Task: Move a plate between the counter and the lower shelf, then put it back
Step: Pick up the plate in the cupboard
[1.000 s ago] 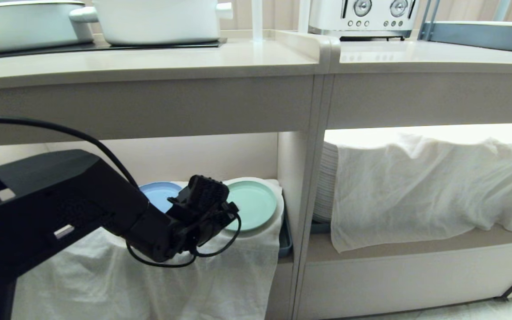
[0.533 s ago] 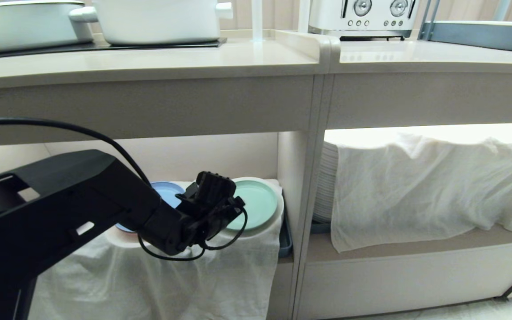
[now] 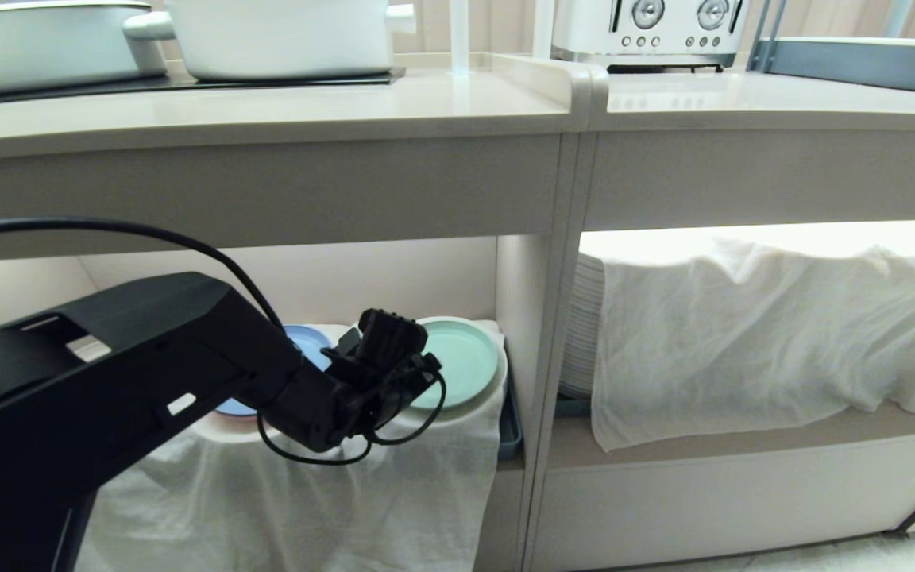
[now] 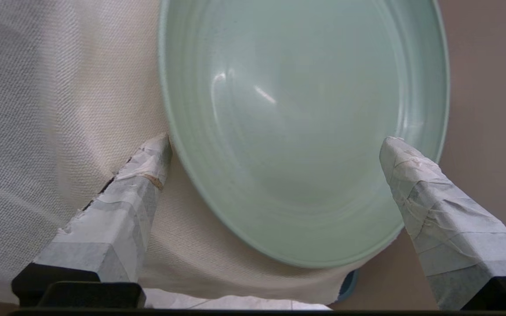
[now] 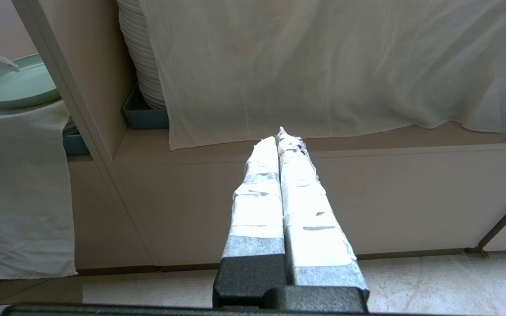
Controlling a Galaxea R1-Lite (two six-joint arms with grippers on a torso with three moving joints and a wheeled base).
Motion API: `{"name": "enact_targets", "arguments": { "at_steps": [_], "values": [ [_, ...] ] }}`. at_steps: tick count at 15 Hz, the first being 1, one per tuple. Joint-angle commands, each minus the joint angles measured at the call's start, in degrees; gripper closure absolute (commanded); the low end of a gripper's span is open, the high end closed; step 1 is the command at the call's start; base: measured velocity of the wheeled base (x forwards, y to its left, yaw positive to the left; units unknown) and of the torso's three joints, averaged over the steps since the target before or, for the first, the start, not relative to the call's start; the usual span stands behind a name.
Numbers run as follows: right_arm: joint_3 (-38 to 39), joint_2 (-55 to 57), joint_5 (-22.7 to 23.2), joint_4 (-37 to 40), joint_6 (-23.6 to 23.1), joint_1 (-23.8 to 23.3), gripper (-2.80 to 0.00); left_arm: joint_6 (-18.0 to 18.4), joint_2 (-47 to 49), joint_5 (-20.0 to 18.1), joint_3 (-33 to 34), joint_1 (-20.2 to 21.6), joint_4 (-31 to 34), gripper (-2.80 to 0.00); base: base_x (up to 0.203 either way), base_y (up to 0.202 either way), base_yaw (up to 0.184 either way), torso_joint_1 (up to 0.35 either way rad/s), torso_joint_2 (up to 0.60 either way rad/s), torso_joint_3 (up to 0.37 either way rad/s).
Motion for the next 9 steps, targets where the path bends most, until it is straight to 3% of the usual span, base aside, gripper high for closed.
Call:
{"name": "enact_targets", "arguments": {
  "at_steps": [1,9],
  "values": [
    [0.00,0.00,0.01,-0.02,-0.02,0.00,0.00,-0.35,0.42,0.16,0.12,0.13,0.15,-2.80,0.000,0.000,0.000,0.000,0.00,0.000],
    [0.00,0.00,0.01,-0.02,-0.02,0.00,0.00,0.26,3.18,0.18,-3.07,0.85,0.56,-2.80,0.000,0.000,0.000,0.000,0.00,0.000]
  ]
}}
